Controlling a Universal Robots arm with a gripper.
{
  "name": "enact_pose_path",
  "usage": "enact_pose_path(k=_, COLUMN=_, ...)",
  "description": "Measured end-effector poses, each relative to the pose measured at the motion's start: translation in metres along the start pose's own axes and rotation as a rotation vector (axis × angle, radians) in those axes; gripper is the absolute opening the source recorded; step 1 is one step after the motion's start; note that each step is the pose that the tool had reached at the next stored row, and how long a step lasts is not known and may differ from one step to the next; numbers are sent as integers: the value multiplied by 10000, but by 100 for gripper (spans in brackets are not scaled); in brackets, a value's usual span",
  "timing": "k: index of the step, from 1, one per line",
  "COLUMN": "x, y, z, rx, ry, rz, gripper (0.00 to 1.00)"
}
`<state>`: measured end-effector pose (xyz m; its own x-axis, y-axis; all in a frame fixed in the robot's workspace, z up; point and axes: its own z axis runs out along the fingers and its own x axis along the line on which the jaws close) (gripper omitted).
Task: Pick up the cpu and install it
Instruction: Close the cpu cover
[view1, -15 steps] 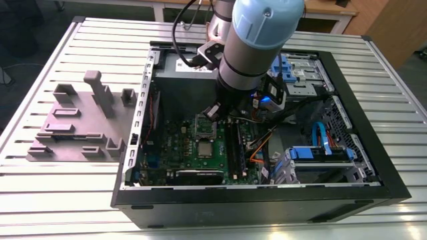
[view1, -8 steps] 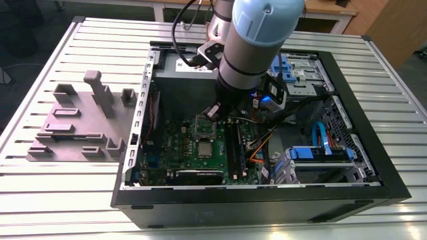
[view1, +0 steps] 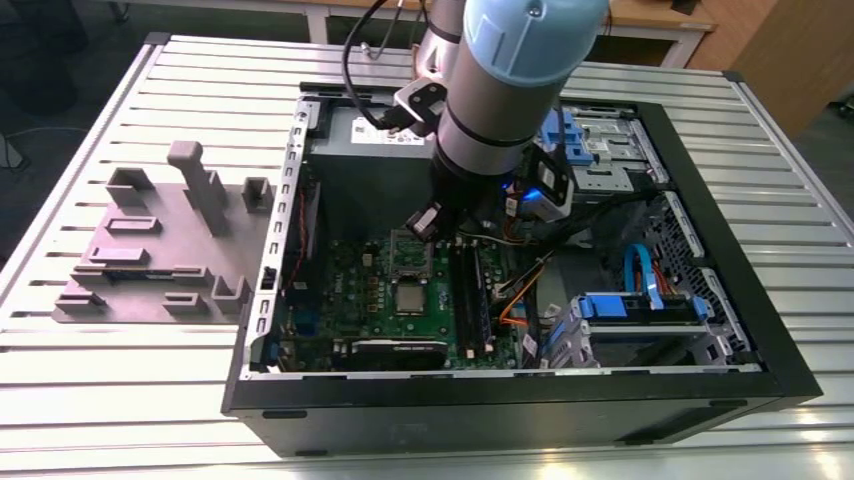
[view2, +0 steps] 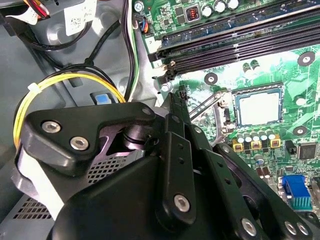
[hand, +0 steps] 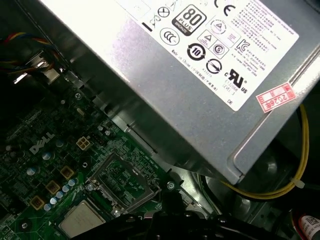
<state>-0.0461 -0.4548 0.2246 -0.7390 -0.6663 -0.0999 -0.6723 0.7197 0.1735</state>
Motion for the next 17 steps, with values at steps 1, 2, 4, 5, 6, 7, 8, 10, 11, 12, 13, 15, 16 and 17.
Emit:
enact_pose_path(k=1, x=2, y=2, z=-2, rx=9, ry=5, rz=-1, gripper=11)
enact_pose_path(k=2, x=5, y=5, z=-3, rx=16, ry=6, rz=-1, gripper=11)
enact_pose_path(k=4, x=10, y=10, z=-4, rx=31, ry=7, rz=-2, gripper=11)
enact_pose_path(k=5, x=11, y=12, z=-4, rx=38, ry=7, rz=-3, gripper=11)
enact_pose_path(k=6, x=13, y=14, z=-5, rx=44, ry=6, rz=-4, gripper=11)
enact_pose_path(k=7, x=15, y=16, z=-6, rx=50, ry=4, rz=-5, gripper=11)
enact_pose_path(k=8, x=16, y=18, z=-7, rx=54, ry=1, rz=-7, gripper=11)
enact_pose_path(k=10, x=18, y=21, z=-13, rx=66, ry=0, rz=-8, gripper=11)
enact_pose_path(k=11, x=19, y=22, z=-18, rx=69, ry=-2, rz=-8, gripper=11)
enact_pose_path(k=12, x=19, y=23, z=-23, rx=70, ry=-5, rz=-9, gripper=11)
enact_pose_path(k=13, x=19, y=25, z=-30, rx=70, ry=-8, rz=-10, gripper=11)
enact_pose_path(k=15, x=19, y=29, z=-41, rx=74, ry=-13, rz=-10, gripper=11)
enact_pose_path(k=16, x=20, y=31, z=-46, rx=77, ry=-15, rz=-11, gripper=11)
enact_pose_path(k=17, x=20, y=33, z=-51, rx=80, ry=-18, rz=-12, gripper=11)
